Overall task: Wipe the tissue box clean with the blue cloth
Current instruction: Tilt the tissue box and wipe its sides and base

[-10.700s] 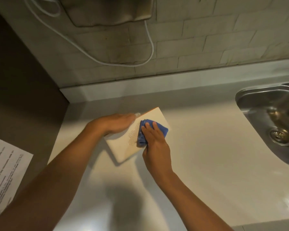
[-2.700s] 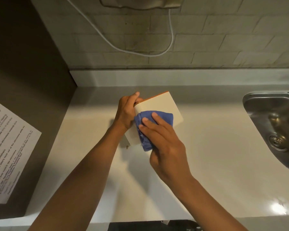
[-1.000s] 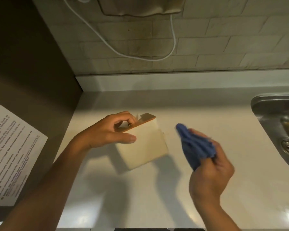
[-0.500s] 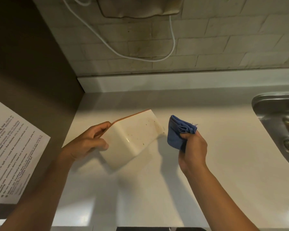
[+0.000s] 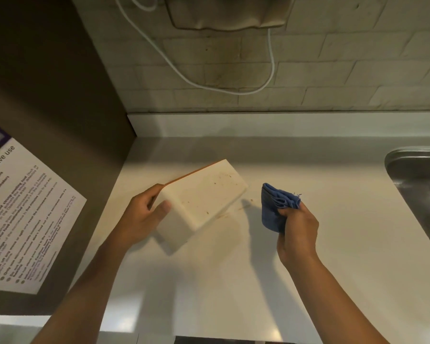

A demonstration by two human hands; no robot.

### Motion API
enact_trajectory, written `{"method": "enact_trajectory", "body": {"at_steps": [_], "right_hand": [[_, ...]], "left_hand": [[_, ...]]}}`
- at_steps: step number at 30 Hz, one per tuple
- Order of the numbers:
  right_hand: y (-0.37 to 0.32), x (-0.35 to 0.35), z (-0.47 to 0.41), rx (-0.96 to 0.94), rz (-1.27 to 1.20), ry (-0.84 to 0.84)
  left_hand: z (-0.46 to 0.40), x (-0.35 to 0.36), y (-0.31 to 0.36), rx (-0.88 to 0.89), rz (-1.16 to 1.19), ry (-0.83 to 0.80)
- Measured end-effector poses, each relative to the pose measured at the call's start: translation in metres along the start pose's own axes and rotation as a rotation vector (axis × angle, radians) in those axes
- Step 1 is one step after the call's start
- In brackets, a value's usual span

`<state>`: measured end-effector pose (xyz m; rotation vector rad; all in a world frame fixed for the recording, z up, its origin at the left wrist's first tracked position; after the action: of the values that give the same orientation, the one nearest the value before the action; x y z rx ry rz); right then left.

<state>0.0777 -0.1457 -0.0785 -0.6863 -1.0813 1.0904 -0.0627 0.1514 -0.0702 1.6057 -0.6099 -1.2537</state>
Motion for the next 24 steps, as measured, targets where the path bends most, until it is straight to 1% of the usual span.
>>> {"method": "enact_trajectory", "body": {"at_steps": [3, 4, 7, 9, 10, 13, 16, 19, 20, 21, 24], "right_hand": [[-0.006, 0.003, -0.004, -0.035, 0.025, -0.006], [-0.007, 0.005, -0.005, -0.048, 0.028, -0.01], [-0.01, 0.006, -0.005, -0.086, 0.045, -0.03], [-0.01, 0.004, -0.002, -0.108, 0.063, -0.031], [-0.011, 0.003, -0.001, -0.121, 0.071, -0.032], [-0.014, 0.001, 0.005, -0.172, 0.096, -0.049], [-0.017, 0.002, 0.013, -0.235, 0.138, -0.088], [-0.018, 0.004, 0.02, -0.281, 0.179, -0.1], [-0.018, 0.005, 0.022, -0.298, 0.195, -0.106], [-0.019, 0.006, 0.024, -0.32, 0.22, -0.109], [-0.02, 0.004, 0.033, -0.408, 0.327, -0.112]], "left_hand": [[-0.003, 0.003, -0.005, -0.078, 0.063, -0.036], [-0.003, 0.006, -0.008, -0.124, 0.104, -0.023], [-0.008, 0.019, -0.011, -0.291, 0.198, 0.131], [-0.014, 0.022, -0.005, -0.339, 0.147, 0.251], [-0.016, 0.022, 0.001, -0.347, 0.114, 0.286], [-0.023, 0.022, 0.013, -0.374, 0.021, 0.328], [-0.03, 0.022, 0.023, -0.334, -0.068, 0.339], [-0.035, 0.026, 0.032, -0.168, -0.32, 0.282], [-0.036, 0.027, 0.031, -0.125, -0.357, 0.286], [-0.035, 0.028, 0.03, -0.109, -0.338, 0.293], [-0.03, 0.034, 0.027, -0.145, -0.203, 0.285]]}}
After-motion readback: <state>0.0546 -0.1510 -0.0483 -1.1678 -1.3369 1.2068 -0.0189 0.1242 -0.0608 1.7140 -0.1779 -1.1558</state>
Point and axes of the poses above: each hand's wrist, its own z-axis away from the middle knuckle, its own x-axis out of the palm, y = z × x, the point moved 3 cm from there along -z, towards the middle knuckle
